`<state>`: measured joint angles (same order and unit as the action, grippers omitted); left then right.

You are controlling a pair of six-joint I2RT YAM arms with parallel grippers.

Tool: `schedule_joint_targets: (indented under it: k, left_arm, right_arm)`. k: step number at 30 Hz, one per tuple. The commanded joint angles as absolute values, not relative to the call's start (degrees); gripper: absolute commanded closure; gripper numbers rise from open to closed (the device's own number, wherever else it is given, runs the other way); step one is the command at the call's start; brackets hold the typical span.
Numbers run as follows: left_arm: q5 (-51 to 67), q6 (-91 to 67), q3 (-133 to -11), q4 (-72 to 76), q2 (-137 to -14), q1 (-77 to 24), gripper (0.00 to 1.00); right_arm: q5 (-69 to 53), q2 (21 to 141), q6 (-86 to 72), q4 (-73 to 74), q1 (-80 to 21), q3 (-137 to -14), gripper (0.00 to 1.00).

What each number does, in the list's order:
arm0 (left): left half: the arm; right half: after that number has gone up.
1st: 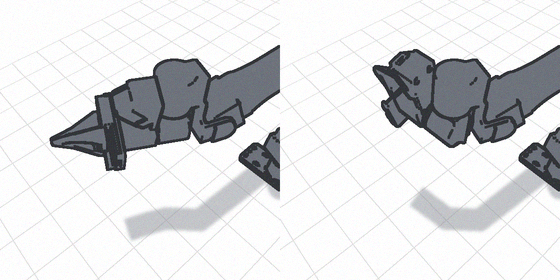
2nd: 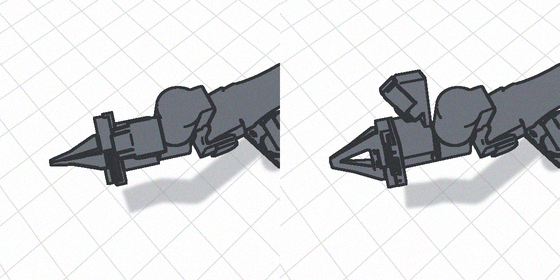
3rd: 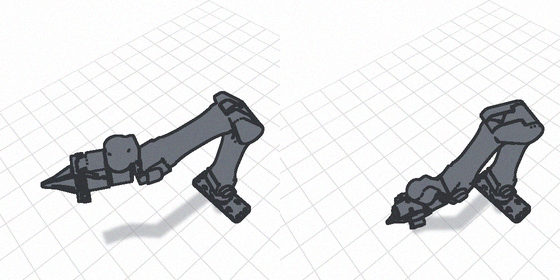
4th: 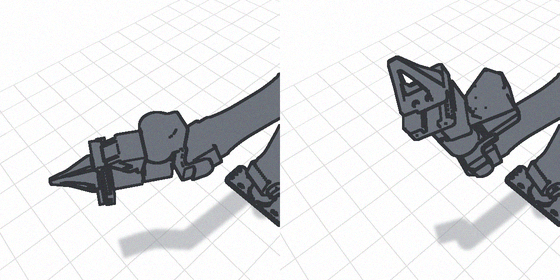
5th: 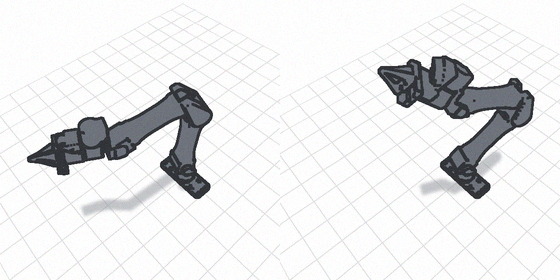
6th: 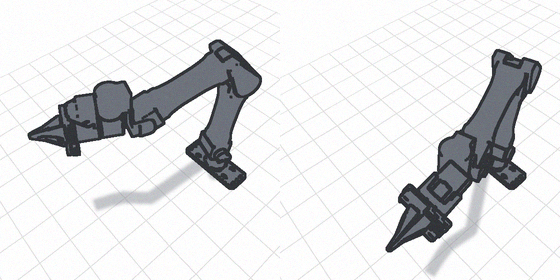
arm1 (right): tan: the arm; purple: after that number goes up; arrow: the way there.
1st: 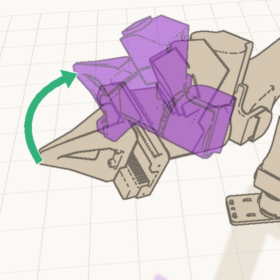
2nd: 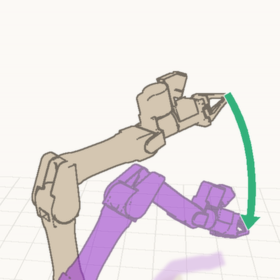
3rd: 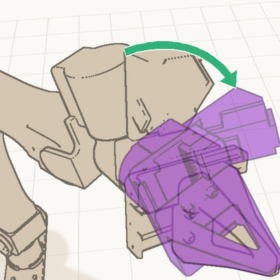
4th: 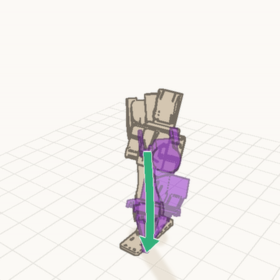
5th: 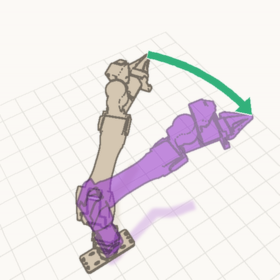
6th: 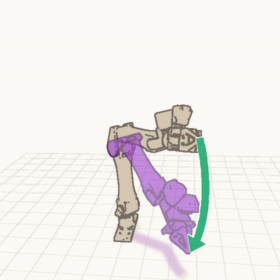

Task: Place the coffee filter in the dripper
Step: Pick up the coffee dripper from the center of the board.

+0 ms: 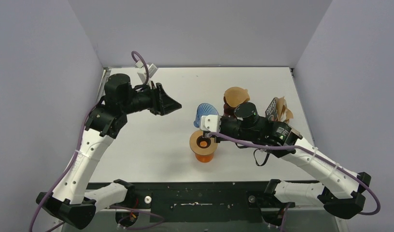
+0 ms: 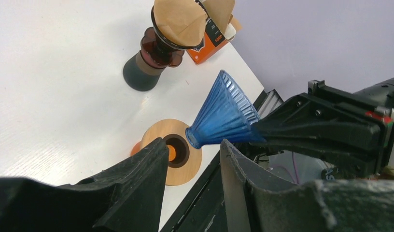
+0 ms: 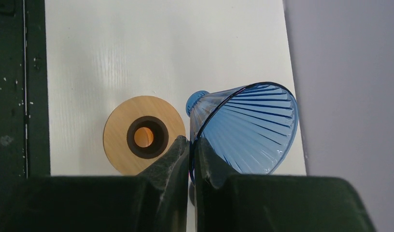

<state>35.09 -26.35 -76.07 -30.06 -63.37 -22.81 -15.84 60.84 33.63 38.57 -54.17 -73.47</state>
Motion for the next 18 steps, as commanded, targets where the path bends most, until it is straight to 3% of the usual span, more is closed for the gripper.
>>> schedule_joint_targets:
  k: [1, 18]
  left_arm:
    - [36.5, -22.9, -80.0, -32.4, -65.1, -23.7, 0.59]
    - [17.8, -11.8, -94.0, -51.0, -76.2, -40.8, 0.58]
  right_arm:
    - [-14.2, 62.8, 46.9, 43.0, -58.6, -77.1, 1.00]
    - [-6.4, 67.9, 55.8, 56.4, -67.6, -82.2, 1.00]
